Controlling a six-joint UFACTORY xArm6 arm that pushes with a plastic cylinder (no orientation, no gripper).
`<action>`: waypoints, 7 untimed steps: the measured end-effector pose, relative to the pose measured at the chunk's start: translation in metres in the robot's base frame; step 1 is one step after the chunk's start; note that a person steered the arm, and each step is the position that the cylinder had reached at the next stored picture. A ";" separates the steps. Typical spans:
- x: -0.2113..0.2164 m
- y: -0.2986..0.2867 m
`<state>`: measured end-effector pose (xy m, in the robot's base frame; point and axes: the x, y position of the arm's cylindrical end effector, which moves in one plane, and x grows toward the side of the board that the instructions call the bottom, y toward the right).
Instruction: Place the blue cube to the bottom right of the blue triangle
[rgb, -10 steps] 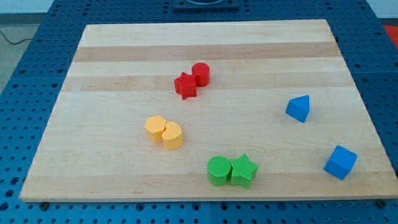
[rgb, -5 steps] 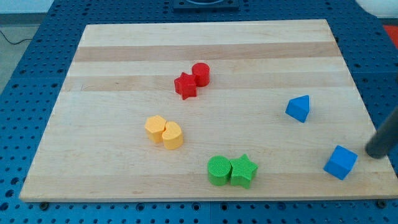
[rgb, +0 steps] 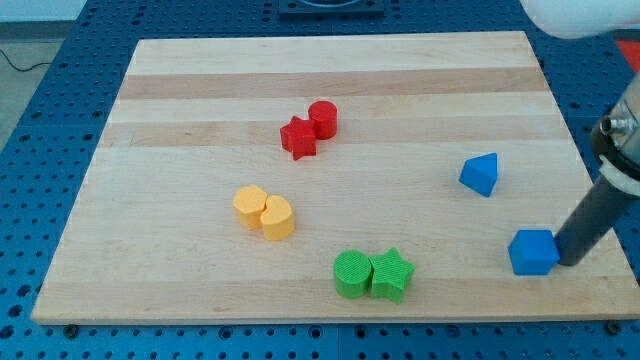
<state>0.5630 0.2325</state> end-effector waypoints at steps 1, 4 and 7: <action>0.028 0.005; -0.017 -0.026; -0.034 -0.031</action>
<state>0.5291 0.2013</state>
